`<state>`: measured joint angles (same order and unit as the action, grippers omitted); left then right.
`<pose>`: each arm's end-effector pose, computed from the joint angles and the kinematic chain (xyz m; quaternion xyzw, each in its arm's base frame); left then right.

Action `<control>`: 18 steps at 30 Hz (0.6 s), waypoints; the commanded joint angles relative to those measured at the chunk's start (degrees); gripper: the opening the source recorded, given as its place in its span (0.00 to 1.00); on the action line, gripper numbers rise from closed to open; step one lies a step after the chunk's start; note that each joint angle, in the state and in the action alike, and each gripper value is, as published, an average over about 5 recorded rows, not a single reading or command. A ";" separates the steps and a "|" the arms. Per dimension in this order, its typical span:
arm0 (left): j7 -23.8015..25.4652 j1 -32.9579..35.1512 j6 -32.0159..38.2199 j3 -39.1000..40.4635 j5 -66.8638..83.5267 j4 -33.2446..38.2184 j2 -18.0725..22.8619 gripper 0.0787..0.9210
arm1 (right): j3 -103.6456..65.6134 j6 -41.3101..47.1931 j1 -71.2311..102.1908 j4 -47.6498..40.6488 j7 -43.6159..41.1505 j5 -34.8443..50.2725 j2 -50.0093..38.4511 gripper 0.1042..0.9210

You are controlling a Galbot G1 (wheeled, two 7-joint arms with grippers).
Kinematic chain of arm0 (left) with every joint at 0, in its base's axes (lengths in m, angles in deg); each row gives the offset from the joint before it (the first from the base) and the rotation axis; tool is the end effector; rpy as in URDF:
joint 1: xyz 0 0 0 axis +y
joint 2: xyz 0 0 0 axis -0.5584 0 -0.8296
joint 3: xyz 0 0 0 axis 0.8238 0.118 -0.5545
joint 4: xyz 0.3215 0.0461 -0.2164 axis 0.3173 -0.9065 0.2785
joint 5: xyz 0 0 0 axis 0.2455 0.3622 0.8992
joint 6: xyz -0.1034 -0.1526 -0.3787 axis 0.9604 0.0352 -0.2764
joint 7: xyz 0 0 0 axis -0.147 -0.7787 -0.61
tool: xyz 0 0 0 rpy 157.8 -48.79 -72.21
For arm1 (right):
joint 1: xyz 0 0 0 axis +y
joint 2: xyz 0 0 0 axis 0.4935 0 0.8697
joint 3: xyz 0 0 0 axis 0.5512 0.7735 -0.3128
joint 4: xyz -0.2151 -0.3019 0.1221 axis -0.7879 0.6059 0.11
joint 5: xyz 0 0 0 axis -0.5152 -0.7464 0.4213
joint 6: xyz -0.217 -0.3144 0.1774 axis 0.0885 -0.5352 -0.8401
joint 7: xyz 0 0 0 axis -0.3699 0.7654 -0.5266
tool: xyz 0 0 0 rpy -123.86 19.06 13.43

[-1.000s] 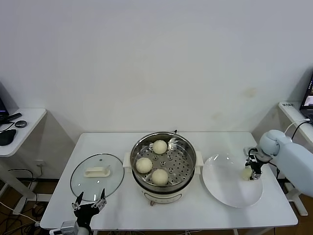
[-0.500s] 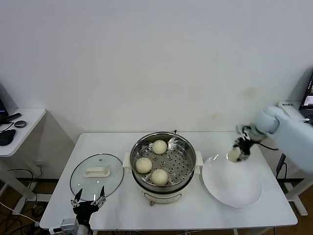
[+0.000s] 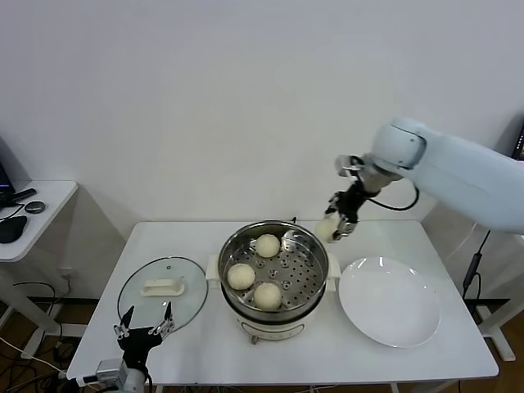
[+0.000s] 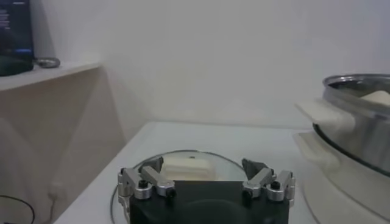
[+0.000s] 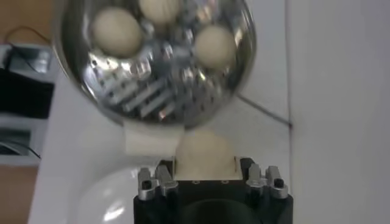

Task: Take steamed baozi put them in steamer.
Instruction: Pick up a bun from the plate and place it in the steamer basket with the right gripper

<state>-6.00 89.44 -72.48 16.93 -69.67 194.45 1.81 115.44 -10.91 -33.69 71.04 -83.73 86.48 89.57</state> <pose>0.2055 0.0618 -0.3516 0.0659 -0.9879 0.0082 0.1398 0.6317 0.0064 -0.0148 0.5801 -0.5537 0.4713 0.3670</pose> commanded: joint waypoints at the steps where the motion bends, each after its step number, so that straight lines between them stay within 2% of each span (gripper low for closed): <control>1: -0.10 -0.05 -0.11 0.11 0.09 0.39 0.42 0.88 | 8.53 5.08 -1.67 2.96 5.27 7.48 8.40 0.63; 8: -0.09 0.04 -0.18 -0.13 0.74 0.87 0.49 0.88 | 8.68 5.81 1.20 0.10 6.53 3.11 12.27 0.63; 18: -0.22 0.04 -0.14 -0.45 1.21 0.67 0.66 0.88 | 8.72 7.16 4.50 -0.64 9.80 -1.48 12.53 0.63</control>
<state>-6.20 89.49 -72.62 16.45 -68.50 195.07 2.43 122.47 -5.33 -31.35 70.70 -76.90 87.65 99.56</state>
